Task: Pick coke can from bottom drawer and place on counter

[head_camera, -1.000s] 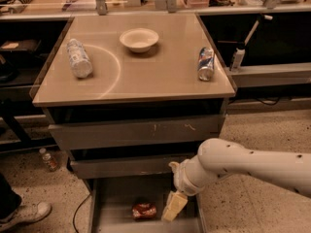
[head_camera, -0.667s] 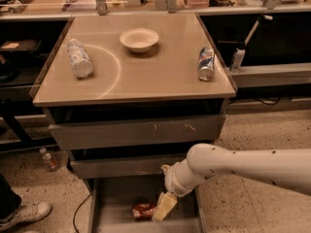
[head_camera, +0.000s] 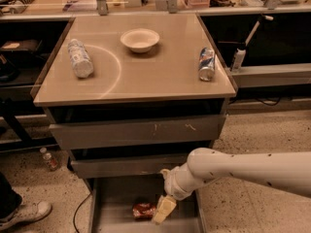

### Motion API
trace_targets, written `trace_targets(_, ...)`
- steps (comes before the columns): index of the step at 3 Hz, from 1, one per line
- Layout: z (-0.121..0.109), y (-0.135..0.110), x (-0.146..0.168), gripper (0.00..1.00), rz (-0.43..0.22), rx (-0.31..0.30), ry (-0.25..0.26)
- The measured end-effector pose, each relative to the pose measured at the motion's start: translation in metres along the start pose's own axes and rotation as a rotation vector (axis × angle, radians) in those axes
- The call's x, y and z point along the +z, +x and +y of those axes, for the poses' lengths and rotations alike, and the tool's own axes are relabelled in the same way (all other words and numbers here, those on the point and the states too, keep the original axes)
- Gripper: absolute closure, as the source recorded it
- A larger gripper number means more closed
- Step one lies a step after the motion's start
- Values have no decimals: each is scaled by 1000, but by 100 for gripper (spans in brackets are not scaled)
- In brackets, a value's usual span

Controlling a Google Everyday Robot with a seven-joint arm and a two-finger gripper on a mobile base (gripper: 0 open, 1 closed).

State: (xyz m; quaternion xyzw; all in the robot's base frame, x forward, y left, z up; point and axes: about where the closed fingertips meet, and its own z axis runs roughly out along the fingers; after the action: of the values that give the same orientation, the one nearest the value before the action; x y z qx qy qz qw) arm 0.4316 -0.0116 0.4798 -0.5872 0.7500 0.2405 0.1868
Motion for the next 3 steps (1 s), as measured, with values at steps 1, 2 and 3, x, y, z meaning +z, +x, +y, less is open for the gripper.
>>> trace_targets(1,-12,18,44,0,-46,29,-12)
trace_targets(2,-25,35,86,0,-94,59,-21)
trace_targets(3,-38,46,125,0,-125,86,-44)
